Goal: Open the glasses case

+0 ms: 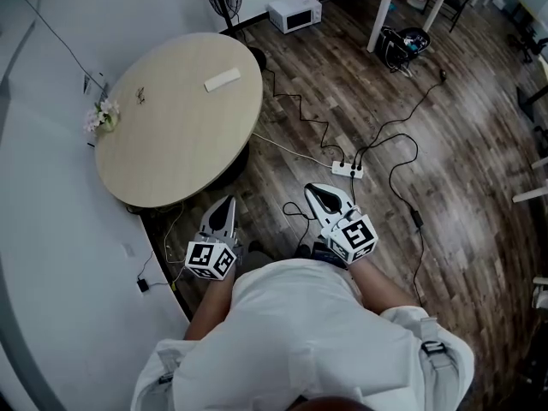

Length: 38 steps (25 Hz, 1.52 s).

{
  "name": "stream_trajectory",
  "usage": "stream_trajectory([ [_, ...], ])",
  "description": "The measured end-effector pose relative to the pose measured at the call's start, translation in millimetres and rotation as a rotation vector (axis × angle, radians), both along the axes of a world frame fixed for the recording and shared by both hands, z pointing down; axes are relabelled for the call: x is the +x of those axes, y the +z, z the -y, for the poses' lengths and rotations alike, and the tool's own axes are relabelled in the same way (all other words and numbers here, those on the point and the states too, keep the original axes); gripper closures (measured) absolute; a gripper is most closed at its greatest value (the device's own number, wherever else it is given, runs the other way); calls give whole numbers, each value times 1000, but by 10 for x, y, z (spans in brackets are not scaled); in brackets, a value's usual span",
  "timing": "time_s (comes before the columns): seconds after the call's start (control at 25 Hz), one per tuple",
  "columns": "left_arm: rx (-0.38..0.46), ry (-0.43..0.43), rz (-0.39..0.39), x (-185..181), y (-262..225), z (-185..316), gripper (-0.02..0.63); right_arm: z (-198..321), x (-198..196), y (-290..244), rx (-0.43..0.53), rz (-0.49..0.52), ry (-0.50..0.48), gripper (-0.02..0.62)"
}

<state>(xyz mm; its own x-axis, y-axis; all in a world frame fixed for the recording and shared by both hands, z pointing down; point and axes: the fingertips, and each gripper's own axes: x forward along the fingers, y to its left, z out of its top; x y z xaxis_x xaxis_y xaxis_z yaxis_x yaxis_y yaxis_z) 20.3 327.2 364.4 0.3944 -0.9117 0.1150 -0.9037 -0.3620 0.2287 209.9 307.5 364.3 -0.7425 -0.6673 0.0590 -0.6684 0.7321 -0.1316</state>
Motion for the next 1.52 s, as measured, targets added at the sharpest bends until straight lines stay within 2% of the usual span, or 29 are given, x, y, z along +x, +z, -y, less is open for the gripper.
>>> stream_trajectory([
  [0.24,6,33,-3,144,-31,3,594,-15,261,67,-38,16,44,569],
  [0.44,26,50,-46,75,-137,150,594,73,218,144,-70,16,18,569],
  [0.72,55,44,-24,8,-170,421,594,494,434,34,-43,15,84,569],
  [1.12,34,40,-38,-162,-8,1379,594,1260,379,209,-99,-1,103,569],
  [1.52,3,5,-40,-677,117,2563,594,2565,-194,177,-105,-51,44,569],
])
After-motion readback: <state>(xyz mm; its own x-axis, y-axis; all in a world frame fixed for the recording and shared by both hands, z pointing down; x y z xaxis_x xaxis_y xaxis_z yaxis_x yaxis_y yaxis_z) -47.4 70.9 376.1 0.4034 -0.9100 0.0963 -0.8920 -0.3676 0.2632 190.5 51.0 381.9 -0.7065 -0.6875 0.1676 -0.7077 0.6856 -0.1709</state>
